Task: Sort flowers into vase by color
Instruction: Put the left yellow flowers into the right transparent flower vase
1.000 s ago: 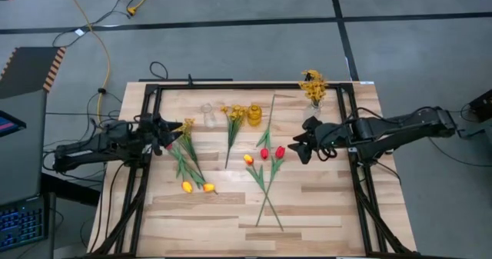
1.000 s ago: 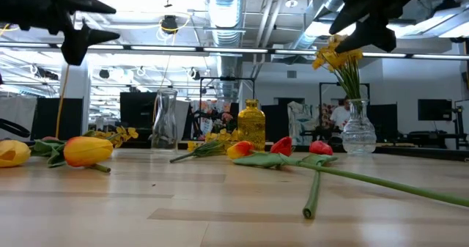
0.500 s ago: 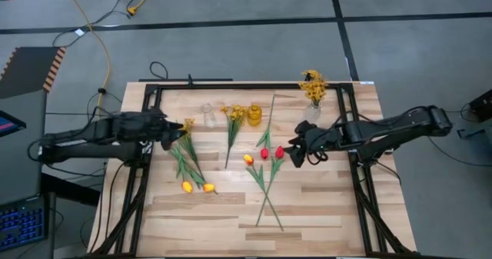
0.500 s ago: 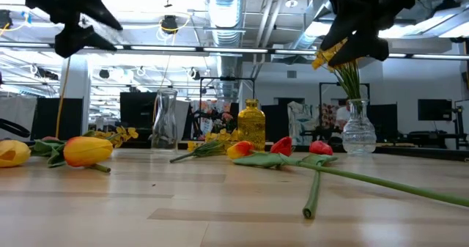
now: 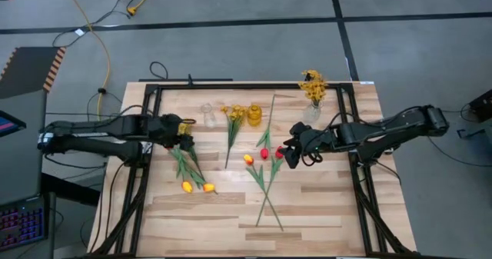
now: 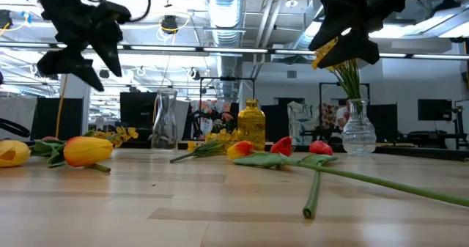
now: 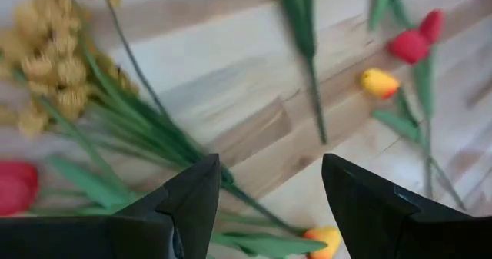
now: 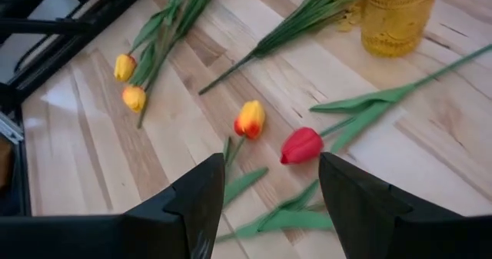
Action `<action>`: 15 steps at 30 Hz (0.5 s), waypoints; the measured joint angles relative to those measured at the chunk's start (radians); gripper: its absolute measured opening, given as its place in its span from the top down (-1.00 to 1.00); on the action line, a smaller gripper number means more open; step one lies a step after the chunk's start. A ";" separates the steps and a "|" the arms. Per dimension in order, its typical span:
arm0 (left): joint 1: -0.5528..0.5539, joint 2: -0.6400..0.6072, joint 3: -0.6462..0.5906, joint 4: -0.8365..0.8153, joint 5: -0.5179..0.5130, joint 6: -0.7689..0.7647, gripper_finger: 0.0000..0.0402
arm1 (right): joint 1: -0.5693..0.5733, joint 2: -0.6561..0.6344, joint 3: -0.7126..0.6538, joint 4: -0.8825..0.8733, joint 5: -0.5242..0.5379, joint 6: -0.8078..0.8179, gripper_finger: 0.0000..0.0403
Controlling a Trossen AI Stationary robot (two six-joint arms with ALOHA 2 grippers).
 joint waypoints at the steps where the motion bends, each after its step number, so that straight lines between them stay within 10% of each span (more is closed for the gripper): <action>1: 0.000 0.022 0.000 0.001 0.007 -0.014 -0.08 | 0.000 0.003 0.000 0.005 0.000 0.000 -0.19; 15: 0.000 0.281 0.000 -0.007 0.003 -0.179 -0.08 | 0.000 0.023 -0.001 0.009 -0.003 0.000 -0.19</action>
